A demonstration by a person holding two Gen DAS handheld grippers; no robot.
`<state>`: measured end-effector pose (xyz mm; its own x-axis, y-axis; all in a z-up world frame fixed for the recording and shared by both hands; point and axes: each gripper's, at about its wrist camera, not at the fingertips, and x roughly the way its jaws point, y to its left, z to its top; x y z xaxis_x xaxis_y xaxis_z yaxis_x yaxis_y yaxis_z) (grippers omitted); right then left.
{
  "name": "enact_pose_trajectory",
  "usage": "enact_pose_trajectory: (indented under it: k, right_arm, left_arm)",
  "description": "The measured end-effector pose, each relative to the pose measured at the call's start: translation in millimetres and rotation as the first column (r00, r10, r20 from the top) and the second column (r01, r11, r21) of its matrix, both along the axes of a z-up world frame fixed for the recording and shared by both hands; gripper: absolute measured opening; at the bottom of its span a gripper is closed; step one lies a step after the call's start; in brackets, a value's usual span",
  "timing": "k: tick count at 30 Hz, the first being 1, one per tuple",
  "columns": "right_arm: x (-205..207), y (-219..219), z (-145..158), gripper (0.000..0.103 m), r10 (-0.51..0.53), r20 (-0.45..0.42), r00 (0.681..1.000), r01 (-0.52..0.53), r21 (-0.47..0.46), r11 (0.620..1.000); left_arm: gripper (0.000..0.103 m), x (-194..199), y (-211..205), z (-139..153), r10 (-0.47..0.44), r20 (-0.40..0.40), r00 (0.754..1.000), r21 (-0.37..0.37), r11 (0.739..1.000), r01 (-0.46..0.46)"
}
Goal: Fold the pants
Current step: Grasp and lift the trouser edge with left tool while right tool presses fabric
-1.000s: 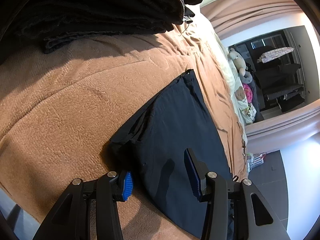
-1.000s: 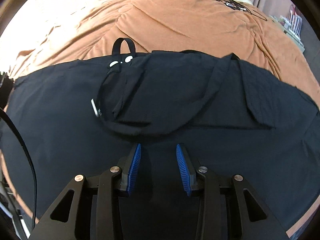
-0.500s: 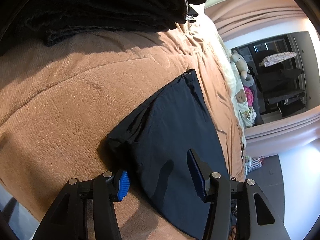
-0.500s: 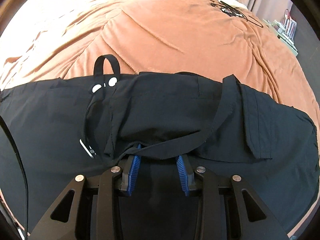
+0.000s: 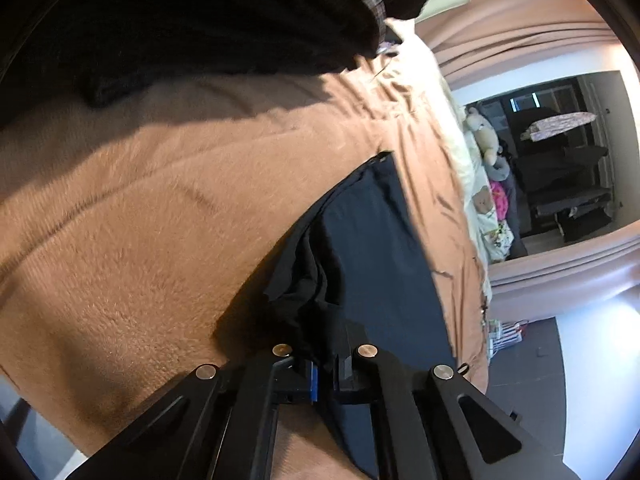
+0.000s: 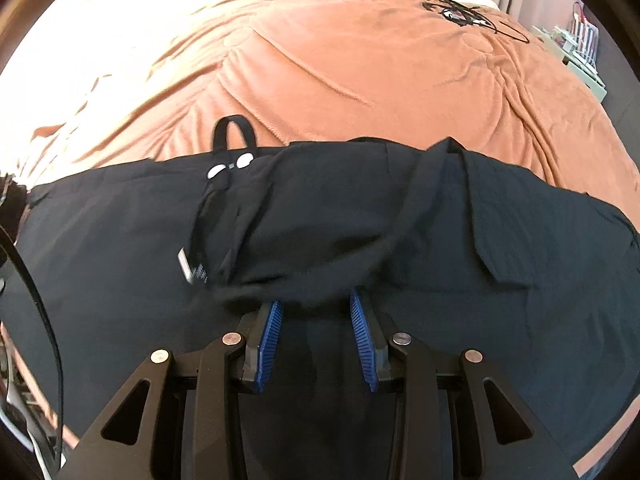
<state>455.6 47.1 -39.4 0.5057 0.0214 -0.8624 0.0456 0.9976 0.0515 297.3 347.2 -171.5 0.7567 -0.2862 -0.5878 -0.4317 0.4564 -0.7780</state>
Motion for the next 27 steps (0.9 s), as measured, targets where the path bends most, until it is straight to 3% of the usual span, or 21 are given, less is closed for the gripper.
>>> enact_pose_trajectory:
  k: [6, 15, 27]
  right_arm:
    - [-42.4, 3.8, 8.9, 0.032, 0.057, 0.039, 0.998, -0.059, 0.066, 0.996]
    - [-84.4, 13.8, 7.3, 0.032, 0.132, 0.071, 0.989, -0.138, 0.089, 0.986]
    - [-122.3, 20.1, -9.2, 0.032, 0.190, 0.030, 0.981, -0.192, 0.144, 0.971]
  left_arm:
    - [0.002, 2.9, -7.1, 35.8, -0.023, 0.068, 0.997, 0.041, 0.999, 0.020]
    - [0.002, 11.6, -17.5, 90.4, -0.058, 0.179, 0.982, 0.074, 0.996, 0.046]
    - [0.002, 34.5, -42.6, 160.1, -0.130, 0.269, 0.954, 0.139, 0.986, 0.096]
